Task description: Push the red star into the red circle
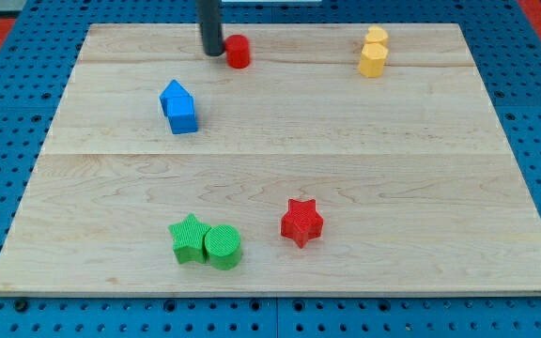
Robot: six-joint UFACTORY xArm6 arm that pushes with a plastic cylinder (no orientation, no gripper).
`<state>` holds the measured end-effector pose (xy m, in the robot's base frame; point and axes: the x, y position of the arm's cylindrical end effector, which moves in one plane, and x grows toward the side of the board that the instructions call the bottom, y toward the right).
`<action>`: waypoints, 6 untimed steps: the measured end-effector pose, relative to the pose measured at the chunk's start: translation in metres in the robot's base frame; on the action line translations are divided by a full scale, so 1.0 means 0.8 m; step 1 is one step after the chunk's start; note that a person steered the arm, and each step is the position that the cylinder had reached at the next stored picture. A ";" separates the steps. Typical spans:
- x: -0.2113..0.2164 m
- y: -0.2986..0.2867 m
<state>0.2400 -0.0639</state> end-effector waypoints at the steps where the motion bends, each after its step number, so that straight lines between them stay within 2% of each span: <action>1: 0.012 0.028; 2: 0.103 0.049; 3: 0.165 0.156; 4: 0.267 0.243; 5: 0.401 0.242; 6: 0.472 0.181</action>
<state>0.6174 0.0806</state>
